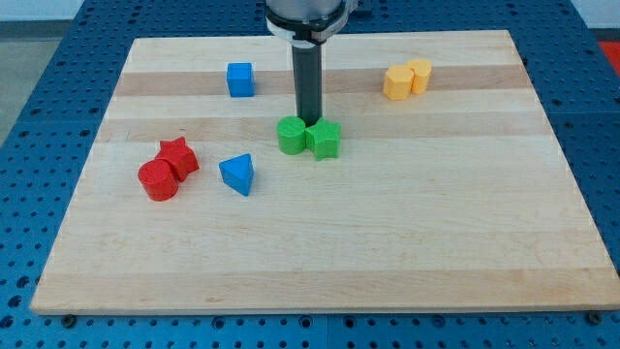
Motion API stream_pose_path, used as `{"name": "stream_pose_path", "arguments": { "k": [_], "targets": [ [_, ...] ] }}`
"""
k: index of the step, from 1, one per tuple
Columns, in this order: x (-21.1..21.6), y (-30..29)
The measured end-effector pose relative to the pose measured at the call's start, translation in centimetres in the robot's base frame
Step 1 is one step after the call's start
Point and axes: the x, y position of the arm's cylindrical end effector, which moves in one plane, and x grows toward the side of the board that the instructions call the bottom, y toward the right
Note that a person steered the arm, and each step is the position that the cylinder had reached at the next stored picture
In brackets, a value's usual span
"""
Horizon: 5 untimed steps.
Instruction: Push the blue cube into the blue triangle
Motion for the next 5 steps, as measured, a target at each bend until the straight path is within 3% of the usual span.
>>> {"name": "stream_pose_path", "arguments": {
  "k": [1, 3, 4, 5],
  "targets": [
    [-2.3, -0.1],
    [-13.5, -6.6],
    [-15.0, -11.5],
    [-12.0, -10.4]
  ]
}}
